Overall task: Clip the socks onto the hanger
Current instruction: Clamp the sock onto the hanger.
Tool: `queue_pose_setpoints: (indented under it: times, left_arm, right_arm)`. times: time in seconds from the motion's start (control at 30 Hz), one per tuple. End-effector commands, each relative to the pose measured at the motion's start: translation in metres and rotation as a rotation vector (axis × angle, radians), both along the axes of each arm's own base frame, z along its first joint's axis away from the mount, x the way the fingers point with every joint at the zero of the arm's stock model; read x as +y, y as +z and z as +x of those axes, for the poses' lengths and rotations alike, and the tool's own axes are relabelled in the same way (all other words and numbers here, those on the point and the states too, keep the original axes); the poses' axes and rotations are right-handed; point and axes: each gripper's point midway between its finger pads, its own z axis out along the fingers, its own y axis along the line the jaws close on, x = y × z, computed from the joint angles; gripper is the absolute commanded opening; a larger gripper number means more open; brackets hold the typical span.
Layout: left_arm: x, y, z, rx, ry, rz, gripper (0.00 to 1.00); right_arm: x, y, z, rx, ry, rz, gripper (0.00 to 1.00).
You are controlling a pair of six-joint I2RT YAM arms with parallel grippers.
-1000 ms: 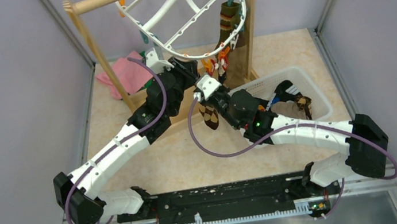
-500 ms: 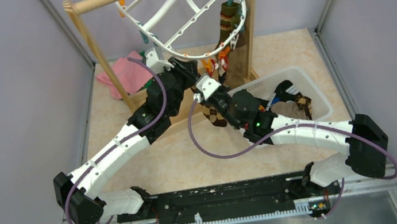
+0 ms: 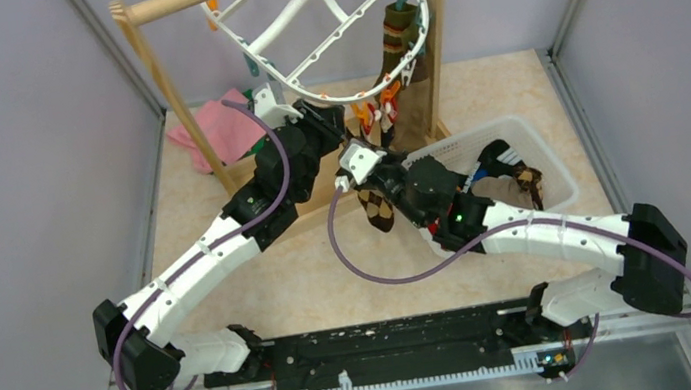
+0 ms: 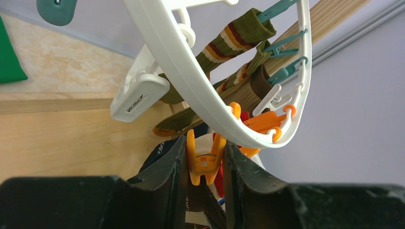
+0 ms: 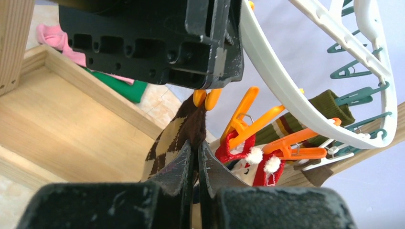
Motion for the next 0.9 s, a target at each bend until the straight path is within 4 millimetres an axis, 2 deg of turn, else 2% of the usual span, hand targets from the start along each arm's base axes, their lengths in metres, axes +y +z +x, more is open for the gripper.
queue_pose_setpoints:
  times: [0.0,0.57,0.87]
  left_arm:
    - [0.001,0.005,-0.001,0.005,0.007,-0.043,0.00]
    - [-0.005,-0.002,0.001,0.018,-0.006,-0.045,0.00]
    - [0.000,0.005,-0.003,0.001,-0.006,-0.057,0.00]
  right_arm:
    - [0.000,0.017,-0.008,-0.068,0.029,-0.013,0.00]
    - [0.008,0.037,-0.011,-0.101,0.074,0.076,0.00]
    - [-0.001,0.021,0.004,-0.055,-0.023,-0.001,0.00]
